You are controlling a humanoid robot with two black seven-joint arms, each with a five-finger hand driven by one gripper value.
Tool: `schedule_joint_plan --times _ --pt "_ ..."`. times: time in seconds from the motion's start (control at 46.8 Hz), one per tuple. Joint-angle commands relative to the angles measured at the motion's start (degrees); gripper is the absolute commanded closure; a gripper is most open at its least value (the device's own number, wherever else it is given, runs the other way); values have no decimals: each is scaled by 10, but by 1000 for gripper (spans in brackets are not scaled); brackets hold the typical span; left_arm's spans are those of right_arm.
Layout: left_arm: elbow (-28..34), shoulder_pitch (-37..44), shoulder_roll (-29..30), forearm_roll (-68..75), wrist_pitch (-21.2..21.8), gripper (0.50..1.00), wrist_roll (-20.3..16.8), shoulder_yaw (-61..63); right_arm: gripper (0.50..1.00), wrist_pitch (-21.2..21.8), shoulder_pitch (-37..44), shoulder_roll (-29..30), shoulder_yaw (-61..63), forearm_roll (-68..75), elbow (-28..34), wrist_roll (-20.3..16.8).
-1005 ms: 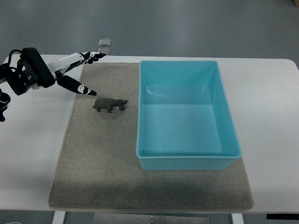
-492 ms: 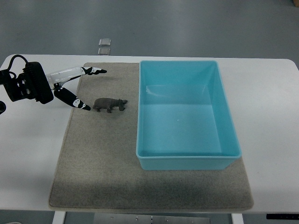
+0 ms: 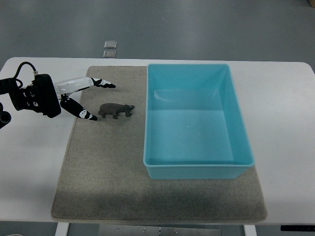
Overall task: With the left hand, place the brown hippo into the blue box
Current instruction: 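Close the left hand's fingers around the brown hippo's body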
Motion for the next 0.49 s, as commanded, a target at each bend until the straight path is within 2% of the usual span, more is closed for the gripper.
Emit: schedule_joint_plan --times 0.0,0.342,0.47 --pt "3 -1 -1 11 17 598 1 9 564 0 1 0 0 0 0 0" --pt "5 -3 -10 15 55 606 2 31 564 0 0 0 0 0 0 0" --pt "5 -3 -10 15 55 634 2 32 564 0 0 0 0 0 0 0"
